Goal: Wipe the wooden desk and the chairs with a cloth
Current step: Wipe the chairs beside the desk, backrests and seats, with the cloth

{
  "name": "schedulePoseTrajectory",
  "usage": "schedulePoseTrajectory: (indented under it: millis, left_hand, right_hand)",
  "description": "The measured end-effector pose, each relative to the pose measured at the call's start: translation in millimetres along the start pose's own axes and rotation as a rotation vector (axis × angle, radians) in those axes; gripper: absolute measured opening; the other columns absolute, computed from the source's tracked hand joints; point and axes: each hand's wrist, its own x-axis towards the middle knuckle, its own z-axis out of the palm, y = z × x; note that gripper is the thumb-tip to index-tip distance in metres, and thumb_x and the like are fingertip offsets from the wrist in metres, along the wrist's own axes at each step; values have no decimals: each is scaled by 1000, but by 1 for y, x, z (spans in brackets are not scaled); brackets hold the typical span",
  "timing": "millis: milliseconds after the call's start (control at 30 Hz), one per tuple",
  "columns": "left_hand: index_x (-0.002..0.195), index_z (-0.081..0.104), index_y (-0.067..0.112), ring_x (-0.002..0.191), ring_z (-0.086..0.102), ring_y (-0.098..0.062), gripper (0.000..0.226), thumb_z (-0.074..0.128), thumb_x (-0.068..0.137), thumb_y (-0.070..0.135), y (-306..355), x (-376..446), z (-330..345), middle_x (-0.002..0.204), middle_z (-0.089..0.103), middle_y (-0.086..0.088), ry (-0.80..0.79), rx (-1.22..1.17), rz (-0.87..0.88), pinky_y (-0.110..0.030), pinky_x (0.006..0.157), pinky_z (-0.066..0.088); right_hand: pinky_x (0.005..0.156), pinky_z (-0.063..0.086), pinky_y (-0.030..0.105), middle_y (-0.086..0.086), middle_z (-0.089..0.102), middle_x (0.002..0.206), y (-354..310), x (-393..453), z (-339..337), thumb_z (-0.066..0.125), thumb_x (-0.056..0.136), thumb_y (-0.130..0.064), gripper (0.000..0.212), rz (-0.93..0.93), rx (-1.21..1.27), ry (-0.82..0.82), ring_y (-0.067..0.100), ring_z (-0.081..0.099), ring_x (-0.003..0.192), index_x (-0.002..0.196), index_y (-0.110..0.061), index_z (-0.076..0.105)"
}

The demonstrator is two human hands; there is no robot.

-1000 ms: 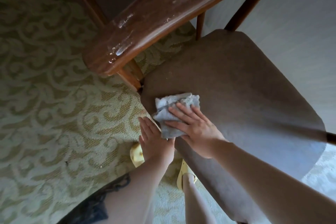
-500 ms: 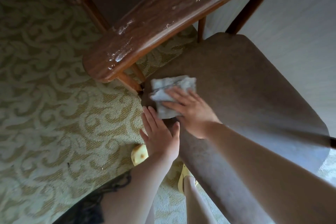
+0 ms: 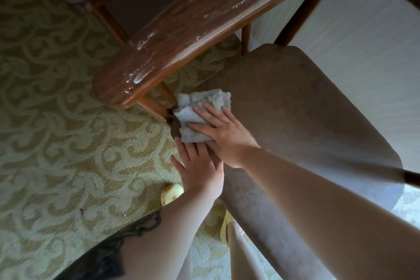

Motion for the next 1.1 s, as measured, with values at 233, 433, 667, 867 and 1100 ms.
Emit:
schedulePoseTrajectory:
  millis: [233, 433, 667, 867, 1100]
  left_hand:
    - [146, -28, 34, 144, -25, -24, 69, 3, 87, 53, 4, 6, 3, 156, -32, -2, 147, 23, 238, -53, 115, -10]
    - [150, -21, 25, 145, -23, -23, 76, 30, 99, 47, 26, 10, 3, 157, -28, -5, 118, 40, 194, -52, 117, -8]
    - [152, 10, 38, 147, -17, -21, 64, 27, 92, 47, 44, 4, 14, 162, -13, 0, 74, 239, 680, -55, 114, -9]
    - [154, 12, 32, 148, -13, -17, 70, 14, 86, 51, 86, -9, 35, 162, -9, 4, 7, 313, 819, -49, 114, -12]
    - [155, 1, 24, 147, -15, -17, 72, 39, 95, 40, 110, -9, 45, 161, -13, 3, 57, 402, 811, -51, 116, -7]
  right_hand:
    - [117, 12, 56, 8, 13, 162, 98, -113, 3, 52, 95, -16, 61, 1181, 125, 452, 29, 8, 149, 151, -31, 31]
    - [118, -4, 53, 2, -5, 163, 54, 2, -22, 32, 103, -34, 56, 824, 172, 234, 26, -12, 149, 154, -39, 8]
    - [122, 6, 43, -7, 9, 162, 83, -132, 14, 34, 102, -32, 50, 529, 104, 210, 15, 0, 150, 151, -36, 28]
    - [119, 7, 44, 9, 11, 162, 75, -261, 45, 46, 98, -8, 60, 1596, 348, 580, 25, 4, 150, 152, -26, 29]
    - [119, 0, 44, -2, 6, 163, 33, -183, 43, 48, 98, -18, 57, 863, 233, 328, 20, -5, 149, 151, -31, 30]
